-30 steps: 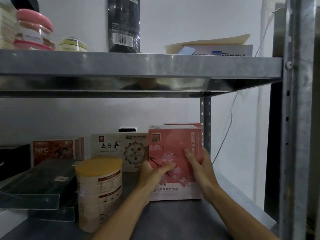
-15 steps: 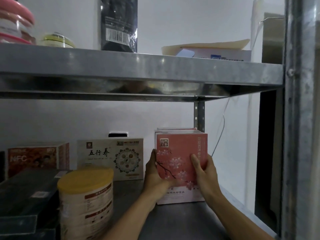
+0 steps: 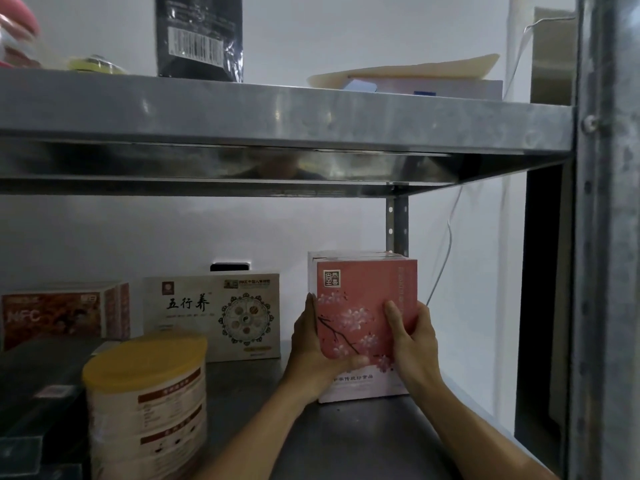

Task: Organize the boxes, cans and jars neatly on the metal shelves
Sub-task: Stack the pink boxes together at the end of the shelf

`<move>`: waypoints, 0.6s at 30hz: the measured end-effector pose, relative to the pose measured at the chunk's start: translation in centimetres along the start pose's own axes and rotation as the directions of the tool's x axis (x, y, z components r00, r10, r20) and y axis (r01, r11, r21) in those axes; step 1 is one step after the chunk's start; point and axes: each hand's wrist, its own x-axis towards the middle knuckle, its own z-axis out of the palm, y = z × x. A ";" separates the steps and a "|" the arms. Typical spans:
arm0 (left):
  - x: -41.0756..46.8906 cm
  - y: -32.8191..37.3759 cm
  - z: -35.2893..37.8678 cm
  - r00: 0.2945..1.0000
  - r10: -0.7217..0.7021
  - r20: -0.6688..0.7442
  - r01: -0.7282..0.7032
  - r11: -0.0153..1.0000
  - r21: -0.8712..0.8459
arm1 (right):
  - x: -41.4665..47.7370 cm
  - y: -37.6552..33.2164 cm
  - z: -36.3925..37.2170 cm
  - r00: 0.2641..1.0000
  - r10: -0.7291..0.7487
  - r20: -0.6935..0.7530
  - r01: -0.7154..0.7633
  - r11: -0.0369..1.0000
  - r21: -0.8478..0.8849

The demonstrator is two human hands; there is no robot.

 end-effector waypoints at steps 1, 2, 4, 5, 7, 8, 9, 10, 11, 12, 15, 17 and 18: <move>0.1 -0.1 0.0 1.000 -0.004 0.006 0.003 1.000 0.016 | 0.0 -0.1 -0.1 1.000 -0.005 0.002 0.005 1.000 0.003; 0.1 -0.1 0.0 1.000 -0.005 0.012 0.004 1.000 0.029 | 0.1 -0.1 -0.2 1.000 -0.008 0.005 0.008 1.000 0.008; 0.1 -0.1 0.1 1.000 0.003 0.021 -0.003 0.999 0.037 | 0.3 0.0 -0.4 1.000 -0.008 0.020 0.008 1.000 0.018; 0.1 0.0 0.1 1.000 0.001 0.017 -0.002 0.999 0.040 | 0.3 0.0 -0.5 0.999 -0.010 0.032 0.009 1.000 0.024; 0.2 0.1 0.2 1.000 -0.006 0.003 0.005 1.000 0.031 | 0.5 0.3 -0.5 0.999 -0.011 0.048 0.009 0.999 0.044; 0.3 0.1 0.2 1.000 -0.005 -0.007 0.006 1.000 0.027 | 0.7 0.6 -0.6 0.999 -0.007 0.053 0.004 0.998 0.056; 0.4 0.0 0.2 1.000 -0.001 -0.020 0.001 1.000 0.023 | 0.8 0.7 -0.6 0.998 -0.004 0.058 0.000 0.997 0.074; 0.5 -0.1 0.2 1.000 0.002 -0.029 -0.002 1.000 0.011 | 1.0 0.8 -0.6 0.998 0.002 0.062 -0.007 0.996 0.093; 0.7 -0.2 0.1 1.000 -0.002 -0.031 0.002 1.000 -0.008 | 1.1 0.8 -0.7 0.998 0.013 0.064 -0.020 0.993 0.115; 0.7 -0.1 0.1 1.000 -0.013 -0.022 0.012 0.999 -0.032 | 1.3 0.8 -0.6 0.997 0.034 0.063 -0.042 0.990 0.138; 0.6 0.0 0.1 0.999 -0.031 0.010 0.032 0.996 -0.081 | 2.0 0.5 -0.6 0.990 0.129 0.059 -0.139 0.962 0.234; 0.7 0.0 0.1 0.999 -0.037 0.028 0.040 0.994 -0.104 | 2.4 0.2 -0.6 0.979 0.186 0.079 -0.201 0.939 0.278; 0.8 -0.1 0.1 0.999 -0.035 0.037 0.039 0.993 -0.111 | 2.5 0.1 -0.7 0.974 0.205 0.099 -0.225 0.932 0.284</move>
